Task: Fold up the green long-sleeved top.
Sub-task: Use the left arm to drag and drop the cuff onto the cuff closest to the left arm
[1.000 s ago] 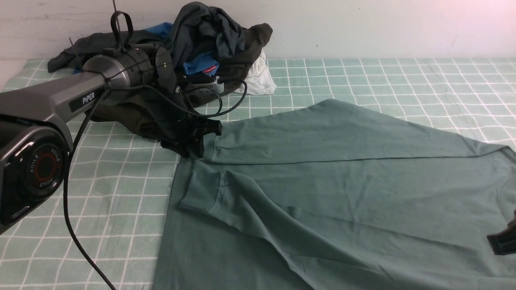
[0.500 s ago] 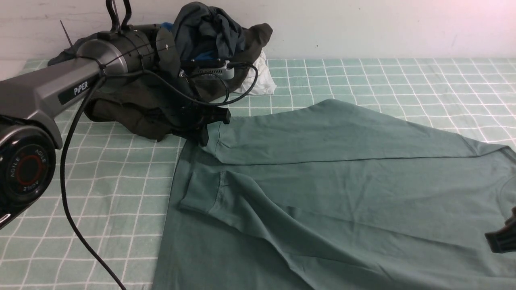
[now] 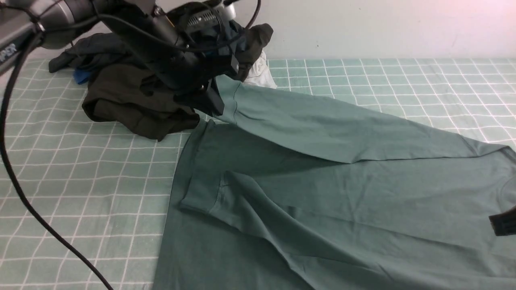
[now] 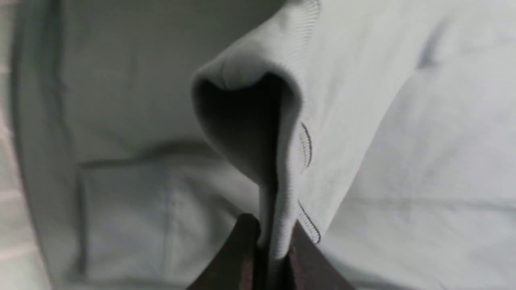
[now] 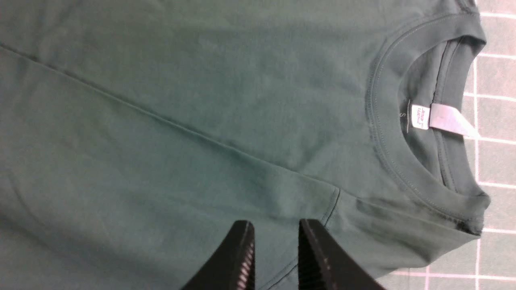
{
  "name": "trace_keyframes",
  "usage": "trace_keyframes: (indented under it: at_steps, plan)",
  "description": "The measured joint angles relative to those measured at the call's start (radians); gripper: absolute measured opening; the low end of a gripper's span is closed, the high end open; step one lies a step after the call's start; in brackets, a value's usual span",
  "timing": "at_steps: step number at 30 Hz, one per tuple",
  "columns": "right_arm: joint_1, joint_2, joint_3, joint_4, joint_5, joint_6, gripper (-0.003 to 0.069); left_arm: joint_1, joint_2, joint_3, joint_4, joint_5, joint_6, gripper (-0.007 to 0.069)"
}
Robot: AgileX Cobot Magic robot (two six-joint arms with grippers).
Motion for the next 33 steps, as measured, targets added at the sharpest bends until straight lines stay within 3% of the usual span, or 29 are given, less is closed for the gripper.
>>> trace_keyframes:
  at_steps: [5, 9, 16, 17, 26, 31, 33]
  plan:
    - [0.040, 0.000, -0.002, 0.015, 0.018, -0.023, 0.0158, 0.000, -0.058, 0.000, -0.015, 0.020, -0.024, 0.0024]
    - [0.142, -0.010, -0.002, -0.008, 0.045, -0.030, 0.0158, 0.000, -0.119, 0.030, -0.015, 0.021, -0.046, 0.0024]
    - [0.254, -0.058, -0.003, -0.075, 0.085, -0.009, 0.0158, -0.007, -0.276, 0.267, 0.007, 0.021, -0.050, 0.0024]
    - [0.267, -0.070, -0.003, -0.083, 0.092, -0.003, 0.0158, -0.021, -0.317, 0.374, 0.045, 0.019, -0.049, 0.0024]
    - [0.272, -0.086, -0.004, -0.088, 0.106, 0.011, 0.0158, -0.106, -0.369, 0.704, 0.165, -0.115, -0.050, 0.0030]
    - [0.272, -0.086, -0.004, -0.042, 0.162, -0.020, 0.0160, -0.123, -0.369, 0.831, 0.204, -0.221, -0.028, 0.0120]
    - [0.272, -0.086, -0.004, -0.021, 0.182, -0.047, 0.0169, -0.123, -0.370, 0.862, 0.227, -0.241, 0.005, 0.0209]
